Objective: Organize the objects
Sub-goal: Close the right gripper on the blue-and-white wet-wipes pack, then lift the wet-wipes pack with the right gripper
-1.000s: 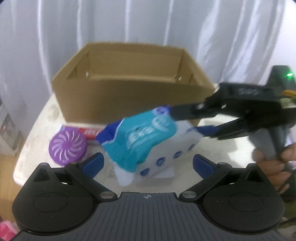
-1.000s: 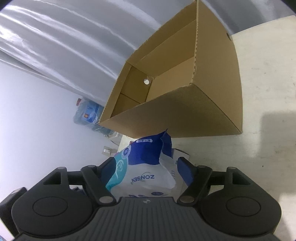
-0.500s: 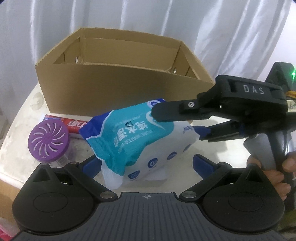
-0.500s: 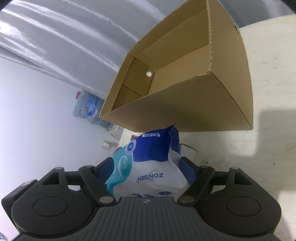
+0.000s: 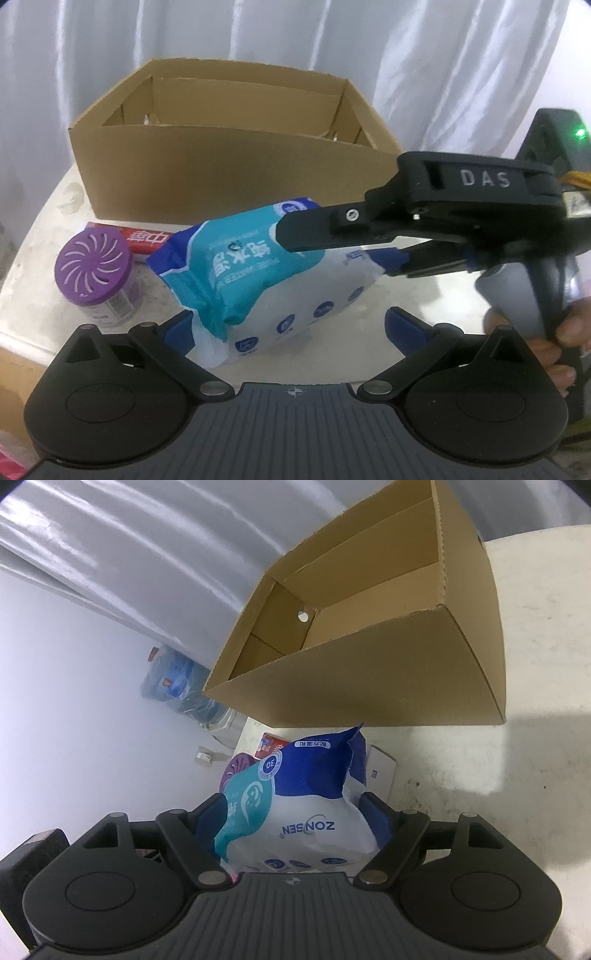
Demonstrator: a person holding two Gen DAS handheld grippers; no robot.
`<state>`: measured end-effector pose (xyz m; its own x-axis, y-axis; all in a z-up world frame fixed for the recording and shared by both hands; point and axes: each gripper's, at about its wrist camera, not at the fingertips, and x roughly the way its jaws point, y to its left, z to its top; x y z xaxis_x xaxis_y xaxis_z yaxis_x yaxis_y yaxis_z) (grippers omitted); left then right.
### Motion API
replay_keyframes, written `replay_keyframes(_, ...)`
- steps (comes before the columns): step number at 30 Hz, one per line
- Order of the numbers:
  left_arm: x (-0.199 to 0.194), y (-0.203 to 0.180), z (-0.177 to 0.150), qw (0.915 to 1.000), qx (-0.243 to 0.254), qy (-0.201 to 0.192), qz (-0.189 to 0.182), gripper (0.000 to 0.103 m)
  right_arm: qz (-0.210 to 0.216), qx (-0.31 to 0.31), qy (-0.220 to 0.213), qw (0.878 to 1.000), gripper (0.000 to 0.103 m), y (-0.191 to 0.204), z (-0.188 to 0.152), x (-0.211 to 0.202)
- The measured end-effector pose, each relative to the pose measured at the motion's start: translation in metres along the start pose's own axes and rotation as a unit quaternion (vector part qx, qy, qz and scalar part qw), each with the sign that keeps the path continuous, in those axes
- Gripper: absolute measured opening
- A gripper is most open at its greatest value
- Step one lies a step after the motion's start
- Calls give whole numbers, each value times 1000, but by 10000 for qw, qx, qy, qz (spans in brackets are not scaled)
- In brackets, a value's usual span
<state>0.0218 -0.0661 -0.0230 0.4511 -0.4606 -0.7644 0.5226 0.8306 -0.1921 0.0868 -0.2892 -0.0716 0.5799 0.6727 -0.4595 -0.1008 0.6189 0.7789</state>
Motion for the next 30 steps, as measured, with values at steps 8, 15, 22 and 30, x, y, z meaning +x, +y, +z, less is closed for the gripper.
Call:
replay_keyframes(8, 3, -3, -2, 9996, 171, -32, 240, 103, -112, -149, -2, 9998, 81, 5, 1, 0)
replay_keyframes(15, 11, -2, -1, 9988, 194, 62, 457, 95, -146, -213, -27, 9997, 81, 4, -1, -1)
replay_keyframes(22, 8, -2, -1, 9985, 168, -10, 527, 83, -187, -392, -47, 9990, 78, 9, -3, -2)
replay_keyframes(30, 1, -9, -6, 9985, 270, 18, 475, 82, -200, -491, -43, 9986, 77, 13, -8, -9)
